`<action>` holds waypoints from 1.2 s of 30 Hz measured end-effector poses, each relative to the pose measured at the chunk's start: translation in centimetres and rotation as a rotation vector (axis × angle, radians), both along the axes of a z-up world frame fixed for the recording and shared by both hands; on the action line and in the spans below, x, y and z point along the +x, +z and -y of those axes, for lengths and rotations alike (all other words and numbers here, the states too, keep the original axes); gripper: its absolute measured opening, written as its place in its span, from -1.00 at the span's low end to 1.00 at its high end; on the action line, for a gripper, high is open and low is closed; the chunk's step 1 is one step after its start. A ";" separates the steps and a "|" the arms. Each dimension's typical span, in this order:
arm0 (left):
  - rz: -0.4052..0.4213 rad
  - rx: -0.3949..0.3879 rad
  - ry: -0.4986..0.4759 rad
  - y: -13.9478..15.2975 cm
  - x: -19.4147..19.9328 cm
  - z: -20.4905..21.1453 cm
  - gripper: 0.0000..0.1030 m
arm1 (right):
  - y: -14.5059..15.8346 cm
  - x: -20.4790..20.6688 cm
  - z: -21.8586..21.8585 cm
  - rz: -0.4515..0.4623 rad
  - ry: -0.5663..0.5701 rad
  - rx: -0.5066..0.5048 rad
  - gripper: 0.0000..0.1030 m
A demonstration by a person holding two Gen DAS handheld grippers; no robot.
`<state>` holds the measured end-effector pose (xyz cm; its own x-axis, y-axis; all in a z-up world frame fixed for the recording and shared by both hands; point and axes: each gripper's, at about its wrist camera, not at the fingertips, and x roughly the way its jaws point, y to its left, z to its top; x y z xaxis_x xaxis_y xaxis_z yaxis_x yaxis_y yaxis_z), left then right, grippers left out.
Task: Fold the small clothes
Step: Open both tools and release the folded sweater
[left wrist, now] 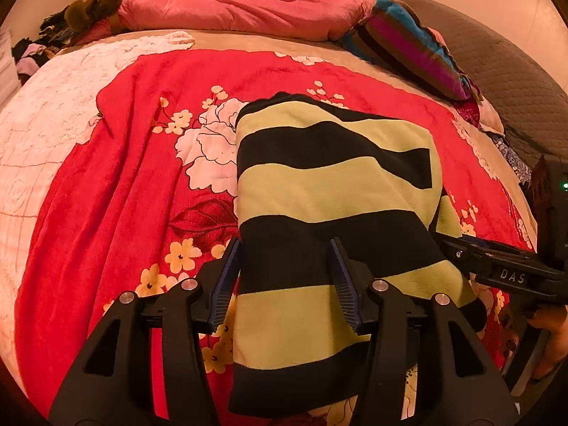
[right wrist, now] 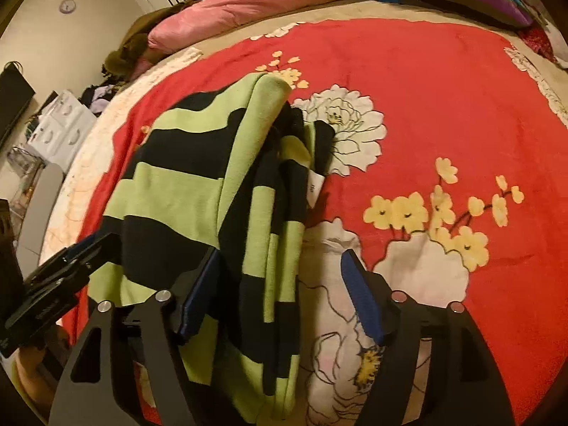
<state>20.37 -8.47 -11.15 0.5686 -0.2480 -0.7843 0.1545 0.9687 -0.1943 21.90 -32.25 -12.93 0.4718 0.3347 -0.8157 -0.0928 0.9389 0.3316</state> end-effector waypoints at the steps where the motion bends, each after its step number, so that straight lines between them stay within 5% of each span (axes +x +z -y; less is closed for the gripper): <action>1: -0.001 0.002 0.000 0.0 0.0 0.0 -0.17 | 0.0 0.0 0.1 -0.004 -0.004 0.009 0.33; 8: 0.008 0.003 0.001 0.2 -0.2 0.2 -0.03 | 0.6 -0.3 0.3 0.012 -0.013 0.034 0.37; 22: 0.027 0.009 0.013 0.8 -0.4 0.0 0.22 | 2.8 -1.3 1.3 0.074 -0.041 0.056 0.84; 36: 0.068 0.038 0.079 2.0 -1.0 -1.3 0.81 | 4.0 -1.8 1.3 0.099 -0.057 0.049 0.91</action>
